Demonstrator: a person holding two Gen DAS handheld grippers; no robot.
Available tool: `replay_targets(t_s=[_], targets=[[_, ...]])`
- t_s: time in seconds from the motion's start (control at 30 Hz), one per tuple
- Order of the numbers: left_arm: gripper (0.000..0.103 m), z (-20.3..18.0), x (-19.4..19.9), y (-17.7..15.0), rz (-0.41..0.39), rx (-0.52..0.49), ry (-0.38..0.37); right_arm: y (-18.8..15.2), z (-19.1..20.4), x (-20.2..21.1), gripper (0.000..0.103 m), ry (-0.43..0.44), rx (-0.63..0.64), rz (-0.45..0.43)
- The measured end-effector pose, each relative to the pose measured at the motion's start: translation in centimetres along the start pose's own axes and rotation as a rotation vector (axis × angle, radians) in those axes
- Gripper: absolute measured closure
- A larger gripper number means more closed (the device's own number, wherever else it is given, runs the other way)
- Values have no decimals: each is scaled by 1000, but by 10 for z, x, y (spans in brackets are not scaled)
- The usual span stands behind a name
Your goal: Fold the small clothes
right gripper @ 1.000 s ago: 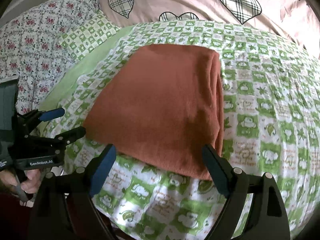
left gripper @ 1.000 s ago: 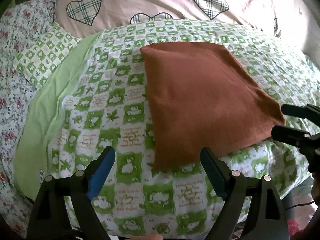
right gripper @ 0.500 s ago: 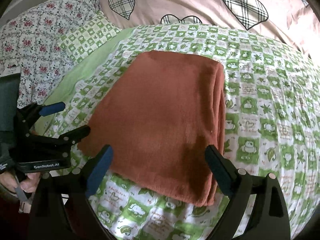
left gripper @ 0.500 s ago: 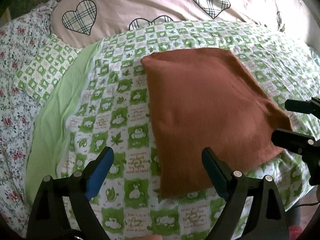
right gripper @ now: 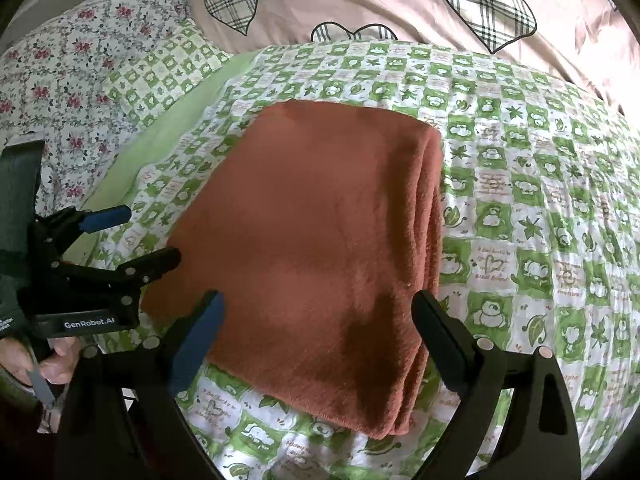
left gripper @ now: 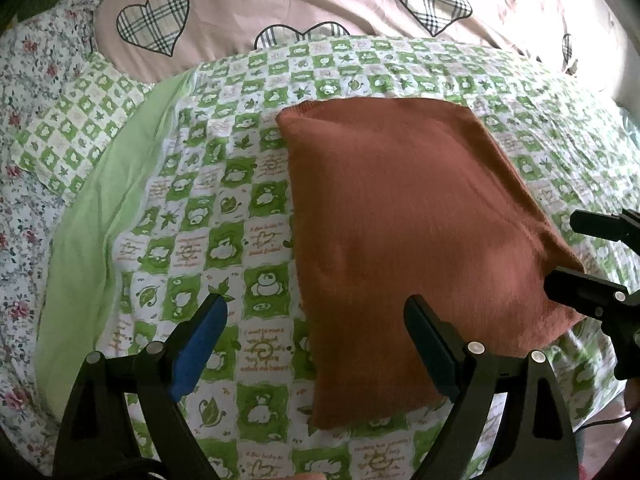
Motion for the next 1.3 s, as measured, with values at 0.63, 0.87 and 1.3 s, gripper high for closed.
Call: replay_targets(t_s=[0.63,0.87,1.3], targets=[[12,4,-7,9,22,59,-67,14,-1,-7,8,21,-15,5],[12,3,-4,12,9,62,-68,17,-3,-7,8,27,-18,3],[12,0,-1,11,4,61,-89,18,-2,-4,8,27,-19,-3]])
Point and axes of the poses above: each gripper's, at about its wrist camera, not at the fingertips, and x roughly against the way its jaws point, z to its left, y to its top, the point moved 4 cm from there along -x, roughly the way its jaws point, and after that the axes turned 10 degrees about -y, right-handed, at the moved point
